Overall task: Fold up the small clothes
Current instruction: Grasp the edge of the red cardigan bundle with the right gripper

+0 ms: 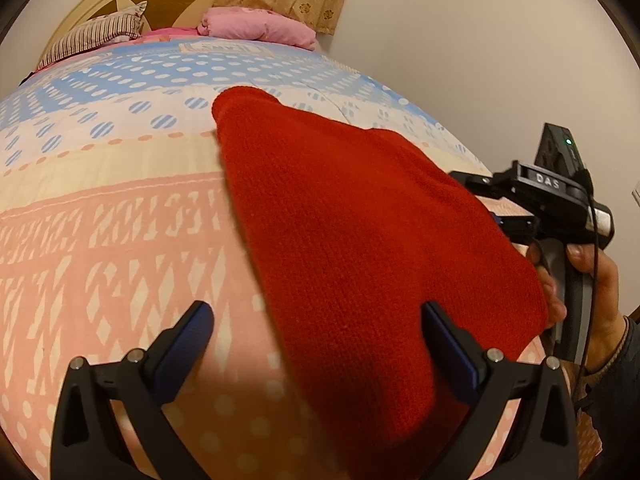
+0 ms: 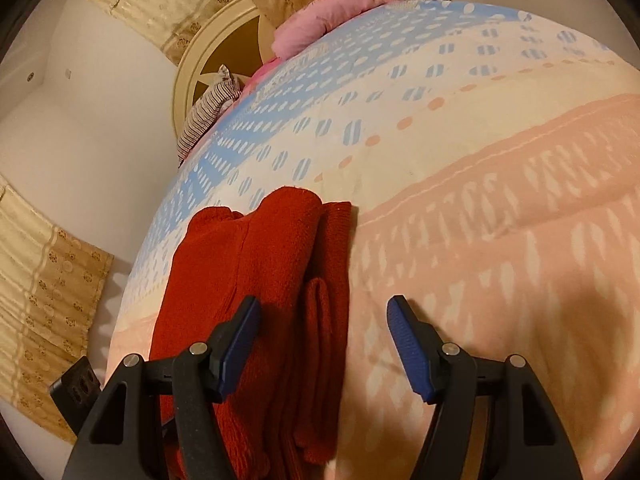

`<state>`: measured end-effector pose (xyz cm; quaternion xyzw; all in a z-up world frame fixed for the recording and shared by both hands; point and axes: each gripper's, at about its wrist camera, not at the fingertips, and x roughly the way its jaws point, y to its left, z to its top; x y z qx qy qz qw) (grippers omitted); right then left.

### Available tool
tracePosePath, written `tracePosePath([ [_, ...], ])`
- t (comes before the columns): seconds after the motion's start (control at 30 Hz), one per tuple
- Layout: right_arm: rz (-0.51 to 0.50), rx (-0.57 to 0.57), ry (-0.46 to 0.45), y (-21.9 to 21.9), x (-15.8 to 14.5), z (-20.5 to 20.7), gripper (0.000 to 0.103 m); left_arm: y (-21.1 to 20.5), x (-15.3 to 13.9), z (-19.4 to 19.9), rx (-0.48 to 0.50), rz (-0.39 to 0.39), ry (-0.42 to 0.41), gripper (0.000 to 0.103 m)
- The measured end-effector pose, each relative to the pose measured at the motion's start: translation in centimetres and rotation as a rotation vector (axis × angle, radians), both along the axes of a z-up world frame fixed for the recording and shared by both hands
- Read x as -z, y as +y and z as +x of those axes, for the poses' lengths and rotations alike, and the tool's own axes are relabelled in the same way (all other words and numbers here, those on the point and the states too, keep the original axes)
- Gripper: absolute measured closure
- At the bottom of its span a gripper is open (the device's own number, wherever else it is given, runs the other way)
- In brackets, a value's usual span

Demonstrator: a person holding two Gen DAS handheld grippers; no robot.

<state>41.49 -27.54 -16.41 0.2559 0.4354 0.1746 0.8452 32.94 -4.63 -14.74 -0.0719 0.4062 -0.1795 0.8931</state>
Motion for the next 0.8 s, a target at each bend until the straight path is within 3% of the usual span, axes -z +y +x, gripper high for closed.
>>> tracePosePath([
  [0.2,0.038,-0.007,0.01,0.6,0.6,1.5,0.037,0.0,0.0,0.0,0.003,-0.005,0.001,0.0],
  [0.37,0.031,-0.027,-0.01,0.8,0.7,1.3,0.038,0.6,-0.1,0.1,0.015,-0.06,0.002,0.0],
  [0.47,0.022,-0.051,-0.003,1.1,1.1,1.2,0.057,1.4,-0.3,-0.3,-0.005,-0.106,-0.016,0.0],
  [0.53,-0.006,-0.053,-0.015,1.5,1.0,1.0,0.061,1.8,-0.5,-0.4,-0.026,-0.126,-0.024,0.0],
  [0.6,-0.04,-0.045,-0.032,1.8,0.8,0.7,0.071,1.2,-0.2,0.0,-0.036,-0.098,0.003,0.0],
  [0.67,-0.047,-0.021,-0.033,1.6,0.7,0.4,0.074,-0.5,-0.3,0.2,-0.021,-0.009,0.002,0.0],
  [0.77,-0.06,0.007,-0.058,1.2,0.7,-0.1,0.072,-2.9,-0.2,0.0,0.022,0.086,-0.004,0.0],
  [0.8,-0.066,0.024,-0.066,1.1,0.6,-0.3,0.064,-3.1,-0.1,0.1,0.031,0.077,0.001,0.0],
])
